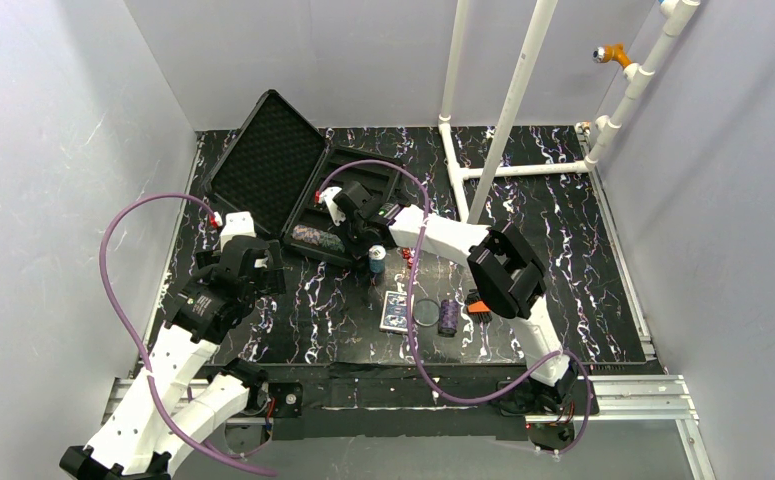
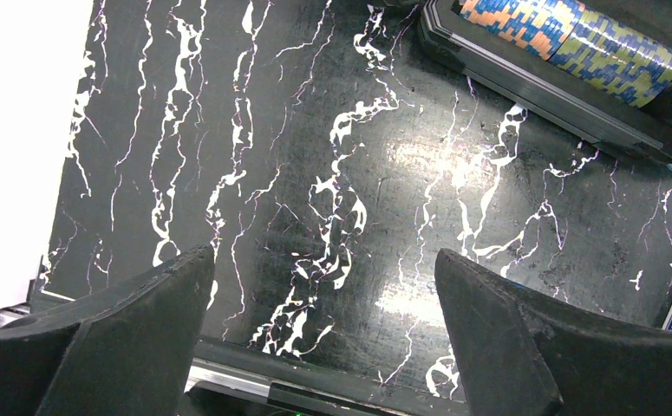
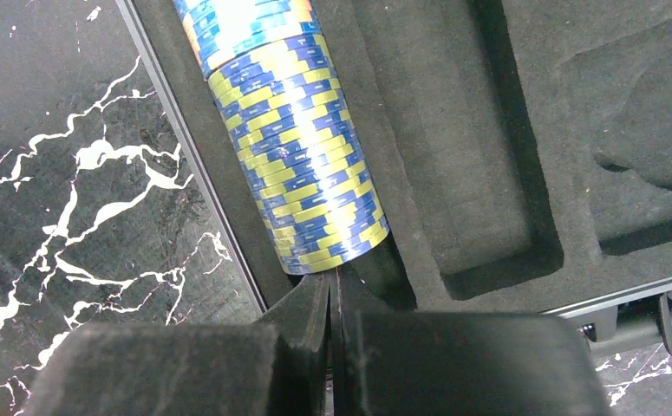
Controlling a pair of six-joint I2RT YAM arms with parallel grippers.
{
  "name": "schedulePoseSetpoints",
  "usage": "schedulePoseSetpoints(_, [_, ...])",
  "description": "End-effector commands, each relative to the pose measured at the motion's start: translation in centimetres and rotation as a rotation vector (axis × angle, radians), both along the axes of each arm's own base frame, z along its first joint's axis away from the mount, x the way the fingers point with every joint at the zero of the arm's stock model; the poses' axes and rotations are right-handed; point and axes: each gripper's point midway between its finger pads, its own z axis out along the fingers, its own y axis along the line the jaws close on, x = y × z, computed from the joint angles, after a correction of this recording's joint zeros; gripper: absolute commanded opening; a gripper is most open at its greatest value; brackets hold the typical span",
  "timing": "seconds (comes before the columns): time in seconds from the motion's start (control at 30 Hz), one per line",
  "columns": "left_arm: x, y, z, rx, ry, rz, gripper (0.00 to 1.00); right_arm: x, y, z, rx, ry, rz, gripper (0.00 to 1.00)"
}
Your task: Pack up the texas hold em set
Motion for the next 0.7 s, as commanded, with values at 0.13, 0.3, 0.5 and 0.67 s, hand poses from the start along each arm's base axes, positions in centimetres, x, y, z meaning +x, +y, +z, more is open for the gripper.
schedulePoseSetpoints(0.13, [0.1, 0.2, 0.0, 0.007, 0.005, 0.003, 0.98, 1.0, 3.3, 5.8, 0.182, -0.094, 0.020, 0.07])
schedulePoseSetpoints(0.3, [0.1, 0.2, 0.0, 0.006, 0.003, 0.002, 0.98, 1.0, 4.1, 5.0, 0.197, -0.077, 0.028, 0.07])
schedulePoseSetpoints(0.5, [0.0, 0.2, 0.0, 0.007, 0.002, 0.003, 0.98, 1.1, 4.7, 3.5, 0.183, -0.047, 0.031, 0.07])
schedulePoseSetpoints(0.67, [0.0, 0.2, 0.0, 0.007, 0.002, -0.003, 0.98, 1.1, 3.5, 4.1, 0.155, -0.073, 0.022, 0.08])
